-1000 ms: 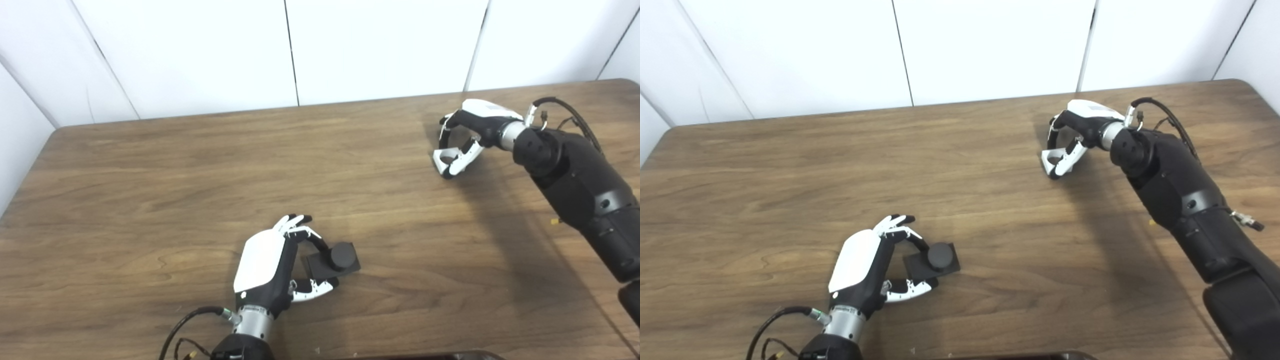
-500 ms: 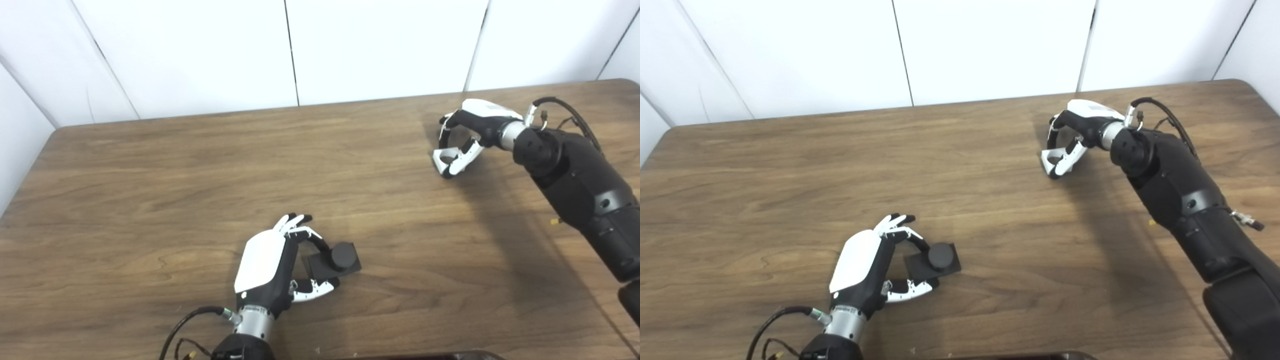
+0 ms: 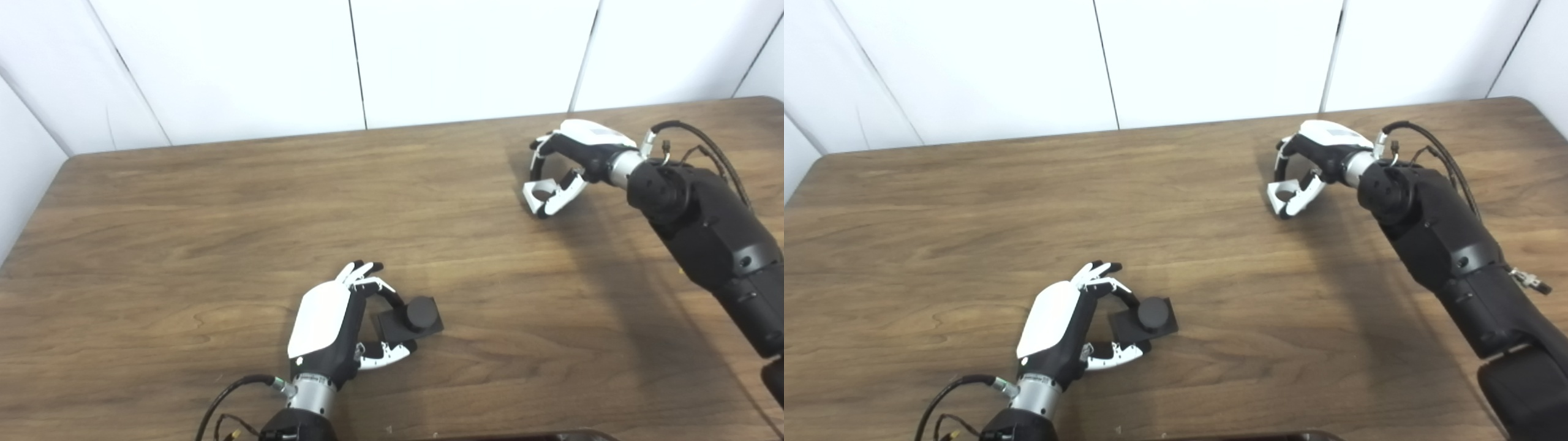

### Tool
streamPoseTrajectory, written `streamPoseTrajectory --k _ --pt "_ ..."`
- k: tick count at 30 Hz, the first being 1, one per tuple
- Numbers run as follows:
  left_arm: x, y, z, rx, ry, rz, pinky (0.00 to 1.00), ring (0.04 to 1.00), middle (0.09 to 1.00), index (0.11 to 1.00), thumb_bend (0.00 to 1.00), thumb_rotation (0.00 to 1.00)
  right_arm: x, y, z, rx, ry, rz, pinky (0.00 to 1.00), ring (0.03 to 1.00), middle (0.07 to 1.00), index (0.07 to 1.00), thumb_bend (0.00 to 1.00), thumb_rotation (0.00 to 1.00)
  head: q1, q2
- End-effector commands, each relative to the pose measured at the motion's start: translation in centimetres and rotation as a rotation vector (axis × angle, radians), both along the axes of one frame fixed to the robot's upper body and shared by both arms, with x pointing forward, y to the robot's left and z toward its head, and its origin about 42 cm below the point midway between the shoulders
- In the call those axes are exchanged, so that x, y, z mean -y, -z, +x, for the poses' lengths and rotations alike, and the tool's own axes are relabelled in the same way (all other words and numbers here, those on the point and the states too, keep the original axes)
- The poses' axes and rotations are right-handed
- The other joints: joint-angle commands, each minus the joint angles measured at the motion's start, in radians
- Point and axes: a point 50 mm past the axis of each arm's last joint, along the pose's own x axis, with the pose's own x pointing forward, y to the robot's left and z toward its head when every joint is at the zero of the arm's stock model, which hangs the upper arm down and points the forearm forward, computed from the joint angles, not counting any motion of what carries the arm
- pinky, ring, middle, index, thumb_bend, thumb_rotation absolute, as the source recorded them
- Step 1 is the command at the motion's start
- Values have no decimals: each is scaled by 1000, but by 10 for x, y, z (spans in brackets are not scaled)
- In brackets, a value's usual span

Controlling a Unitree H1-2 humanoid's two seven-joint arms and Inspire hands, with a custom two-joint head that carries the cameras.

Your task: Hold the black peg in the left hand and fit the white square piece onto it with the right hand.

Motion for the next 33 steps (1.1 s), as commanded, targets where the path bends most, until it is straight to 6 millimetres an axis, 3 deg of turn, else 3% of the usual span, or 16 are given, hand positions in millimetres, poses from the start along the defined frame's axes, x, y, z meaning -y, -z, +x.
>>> streamPoseTrajectory --k 1,14,21,33 --pt "11 9 -3 -54 13 -20 824 934 873 493 504 72 3 -39 3 97 -17 -9 933 982 906 492 524 143 -1 1" --pt "11 11 0 -45 17 3 807 921 867 493 504 74 -36 -69 -34 134 -184 -14 930 980 901 492 524 146 -1 -2" --pt "13 9 1 -41 18 3 795 918 865 493 504 74 -61 -84 -64 143 -305 -36 891 984 899 492 524 144 -1 -2" --pt "15 9 1 -49 15 -12 798 921 868 493 504 72 -98 -90 -109 142 -455 -13 918 997 897 489 525 140 5 -3"
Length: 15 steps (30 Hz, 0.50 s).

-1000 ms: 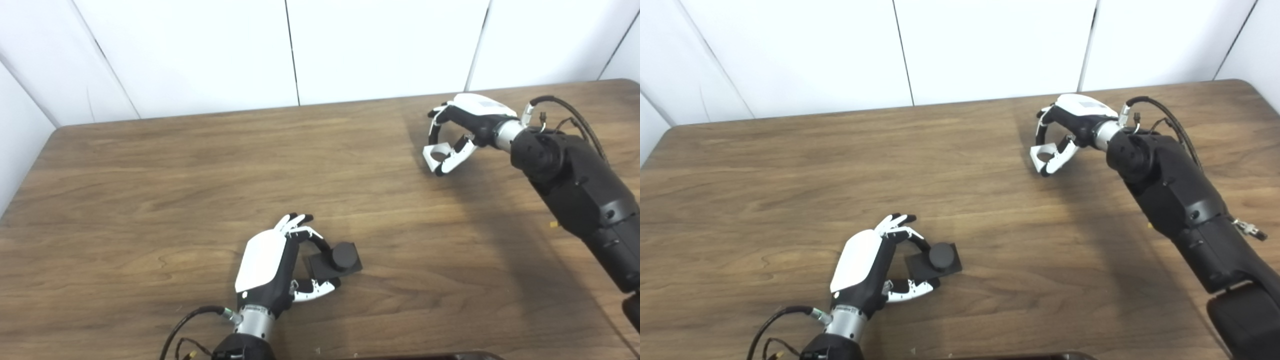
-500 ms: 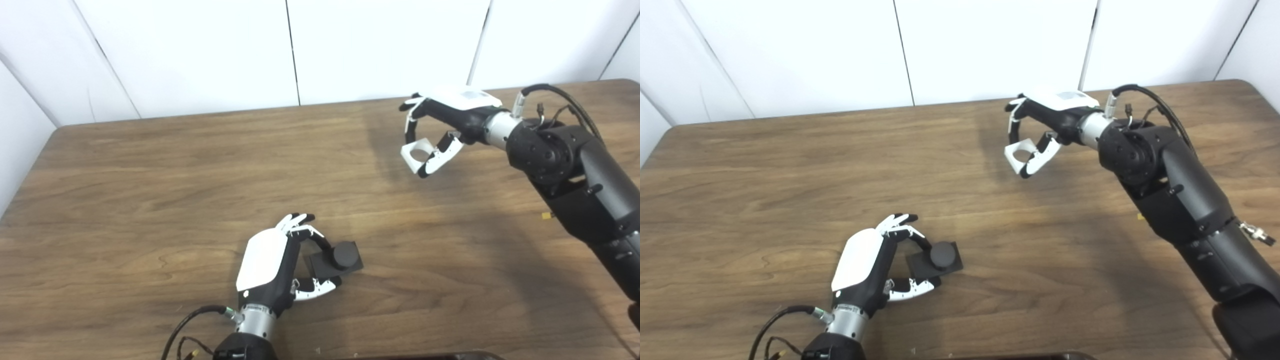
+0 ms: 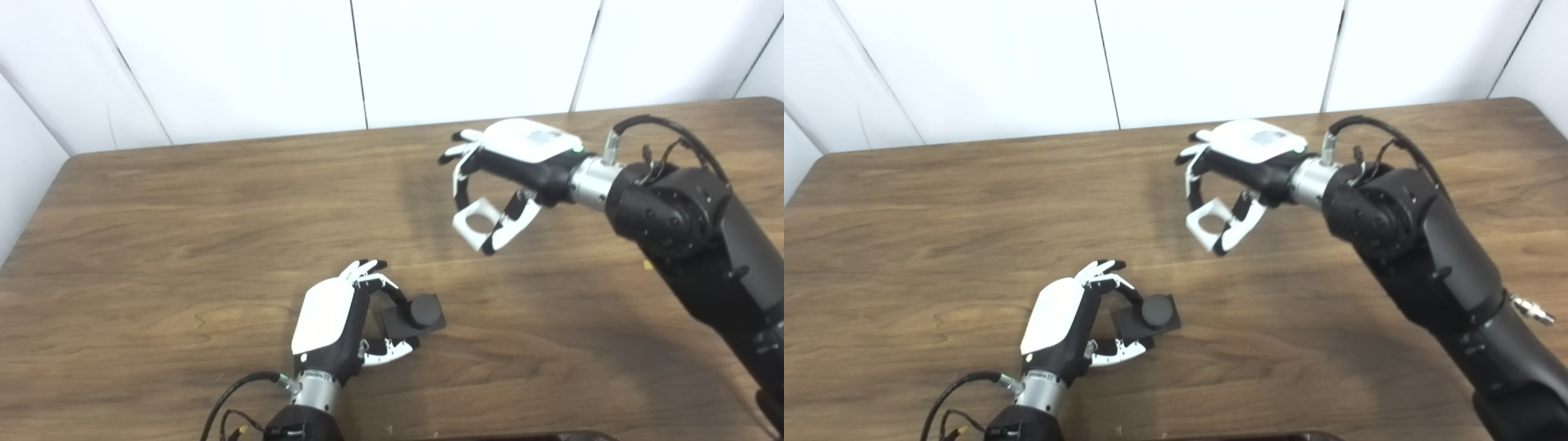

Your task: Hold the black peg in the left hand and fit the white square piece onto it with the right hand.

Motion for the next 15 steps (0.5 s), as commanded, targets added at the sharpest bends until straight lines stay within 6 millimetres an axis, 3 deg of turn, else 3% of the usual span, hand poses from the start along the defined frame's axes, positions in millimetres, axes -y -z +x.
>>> streamPoseTrajectory --k 1,15 --pt "12 8 -3 -63 21 -21 794 919 867 493 504 71 -8 -19 -9 65 -45 7 919 994 898 489 525 140 1 1" --pt "12 9 -3 -60 23 -24 799 923 869 493 504 71 -35 -5 -41 64 -176 -2 917 994 894 490 525 142 3 -2"
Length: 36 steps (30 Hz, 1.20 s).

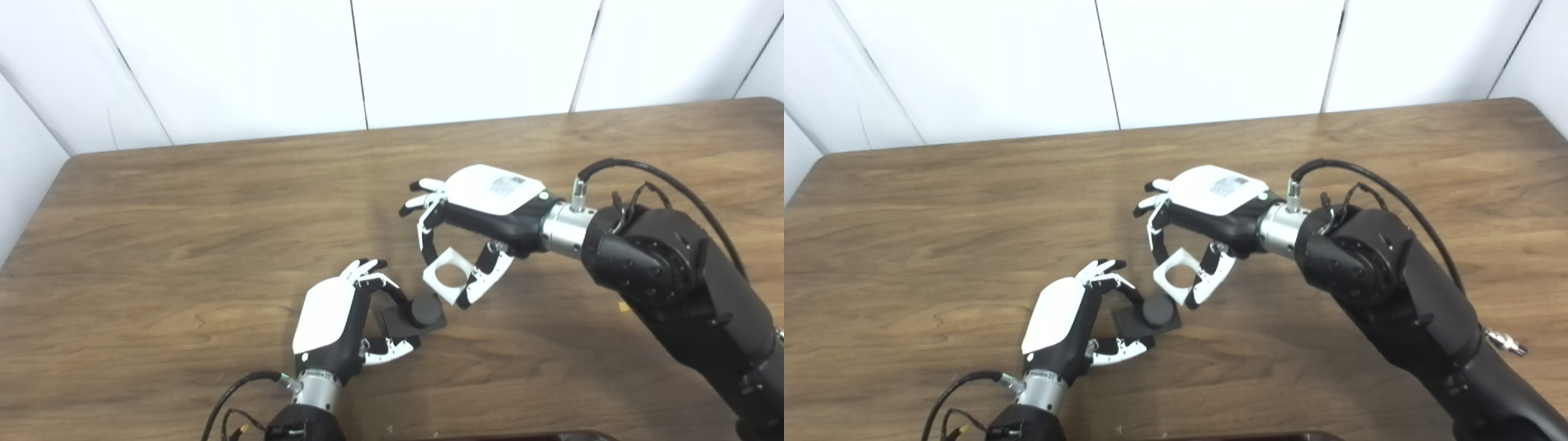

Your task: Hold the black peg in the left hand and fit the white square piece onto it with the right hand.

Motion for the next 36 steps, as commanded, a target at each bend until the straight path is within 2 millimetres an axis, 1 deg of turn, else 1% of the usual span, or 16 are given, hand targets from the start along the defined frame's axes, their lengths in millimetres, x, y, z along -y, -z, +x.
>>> streamPoseTrajectory --k 1,10,18,24,28,36 --pt "11 9 -3 -59 22 -14 798 923 868 493 504 71 -7 -18 -5 83 -43 18 920 995 895 490 524 142 -1 1" --pt "10 9 -3 -59 24 -2 793 921 868 494 504 72 -18 -16 -15 61 -70 28 936 1000 902 490 524 140 -3 2" --pt "11 7 -4 -58 29 -12 787 919 868 493 504 73 -24 -12 -15 75 -82 23 919 1000 897 490 525 142 -3 2" --pt "13 7 -5 -59 28 -20 776 918 867 493 504 72 -26 -8 -15 89 -90 23 910 994 897 490 525 143 -2 4" --pt "13 6 -5 -55 27 -12 789 917 867 493 504 72 -28 -5 -16 113 -97 10 902 985 898 490 525 143 0 4" --pt "12 7 -4 -52 28 -9 794 914 863 493 504 71 -29 -4 -23 143 -101 -5 927 1000 911 491 522 145 -2 3"
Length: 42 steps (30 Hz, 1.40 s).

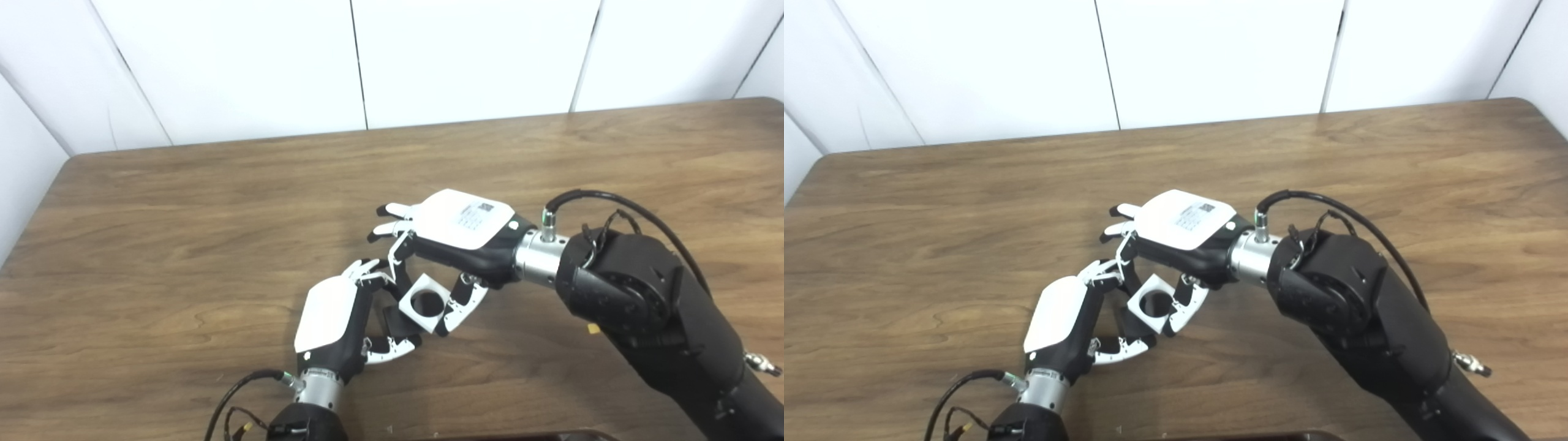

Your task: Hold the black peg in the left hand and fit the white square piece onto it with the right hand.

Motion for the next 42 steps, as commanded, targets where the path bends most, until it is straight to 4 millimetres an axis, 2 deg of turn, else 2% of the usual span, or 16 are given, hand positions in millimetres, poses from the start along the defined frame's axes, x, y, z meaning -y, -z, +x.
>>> streamPoseTrajectory --k 1,17,33,42 --pt "9 7 -5 -59 26 -20 791 914 863 493 504 71 -2 -16 -3 92 -23 22 926 1000 912 491 522 145 0 1" --pt "7 7 -4 -64 21 -21 788 916 864 493 504 71 0 -8 -9 98 -9 14 930 1000 917 492 522 141 2 -3" --pt "4 5 -4 -56 29 -34 787 918 866 493 504 71 1 2 -6 86 19 1 922 1000 913 491 523 142 4 -9" --pt "5 6 -4 -56 31 -29 784 918 868 493 504 71 3 0 -3 106 22 13 901 997 913 491 524 143 5 -13"
